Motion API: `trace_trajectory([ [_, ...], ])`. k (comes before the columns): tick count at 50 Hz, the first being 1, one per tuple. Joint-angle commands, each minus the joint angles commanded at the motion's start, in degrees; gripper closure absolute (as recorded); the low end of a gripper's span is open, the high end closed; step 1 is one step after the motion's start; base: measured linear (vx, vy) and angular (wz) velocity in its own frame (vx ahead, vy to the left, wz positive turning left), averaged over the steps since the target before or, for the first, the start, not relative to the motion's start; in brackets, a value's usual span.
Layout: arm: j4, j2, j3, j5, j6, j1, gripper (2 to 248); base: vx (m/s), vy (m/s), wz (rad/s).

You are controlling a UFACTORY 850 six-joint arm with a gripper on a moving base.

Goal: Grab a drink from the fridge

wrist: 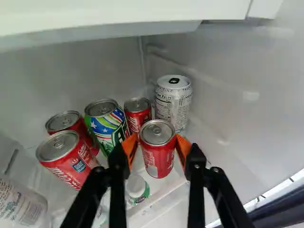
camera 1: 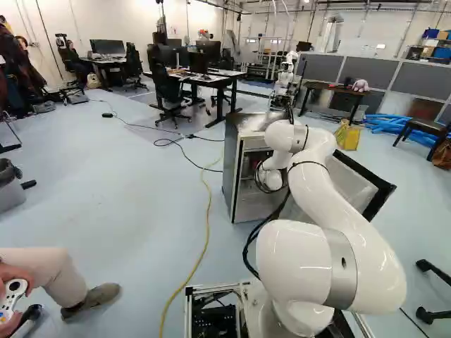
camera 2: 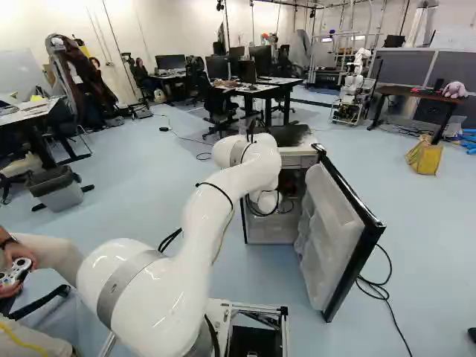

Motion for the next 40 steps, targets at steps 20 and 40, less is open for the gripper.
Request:
trace_trajectory([
  [20, 0.0, 0.1, 0.2, 0.0, 0.0, 0.0, 162, 0.0, 0.0, 0.0],
  [40, 0.0, 3.4, 5.9, 0.0, 0.0, -0.4, 162, 0.0, 0.0, 0.0],
])
